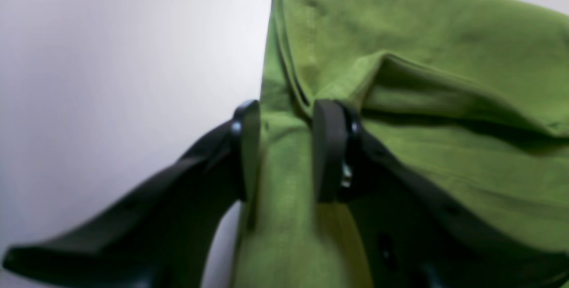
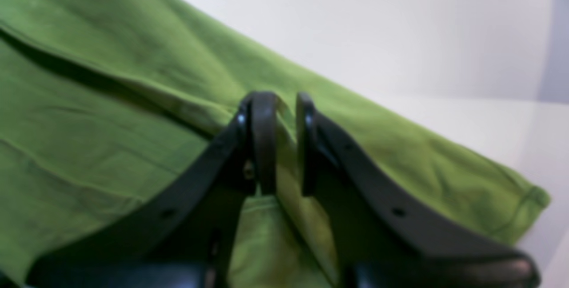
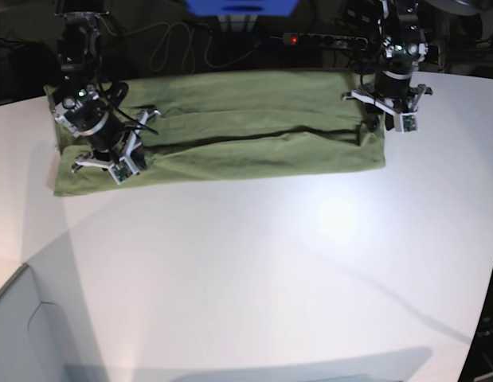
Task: Fold the T-shirt properly
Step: 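Adjust the right gripper's hold on the strip end, left gripper holding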
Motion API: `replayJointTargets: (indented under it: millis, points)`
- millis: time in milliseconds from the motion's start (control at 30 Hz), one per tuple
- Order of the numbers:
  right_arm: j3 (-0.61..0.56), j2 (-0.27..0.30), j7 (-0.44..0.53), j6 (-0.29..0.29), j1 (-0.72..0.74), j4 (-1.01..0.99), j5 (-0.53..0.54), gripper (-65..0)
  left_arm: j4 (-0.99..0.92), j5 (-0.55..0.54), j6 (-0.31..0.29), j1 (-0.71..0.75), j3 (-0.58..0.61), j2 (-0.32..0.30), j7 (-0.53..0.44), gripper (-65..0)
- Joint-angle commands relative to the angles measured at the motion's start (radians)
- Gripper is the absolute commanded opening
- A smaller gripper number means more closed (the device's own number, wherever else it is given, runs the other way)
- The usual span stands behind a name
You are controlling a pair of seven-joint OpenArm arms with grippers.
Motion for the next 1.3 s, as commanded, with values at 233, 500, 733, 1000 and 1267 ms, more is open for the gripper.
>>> replayJointTargets:
  millis: [233,500,733,1000,1267]
  points:
    - [0.002,0.024,0.017,0.07,-0.02,-0.01,0.008,-60.1,0.038,-0.004,0.006,0.004,-0.005,-0.004,-0.016,-45.5]
    - [0.008,0.032,-0.059,0.18,-0.104,0.062,0.008,-60.2,0.137,-0.004,0.004,0.025,-0.051,0.0,-0.013,-45.5]
    - [0.022,0.047,-0.06,0.18,-0.147,0.258,0.007,-60.2,0.153,-0.004,0.003,0.044,-0.051,0.0,-0.012,-45.2]
    - [0.129,-0.003,-0.151,0.18,0.025,0.209,0.007,-60.1,0.144,-0.004,0.003,0.048,-0.051,0.0,-0.012,-45.2]
    - [0.123,-0.002,-0.181,0.18,0.02,0.039,0.007,-60.2,0.146,-0.004,0.003,0.05,-0.051,0.0,-0.012,-45.2]
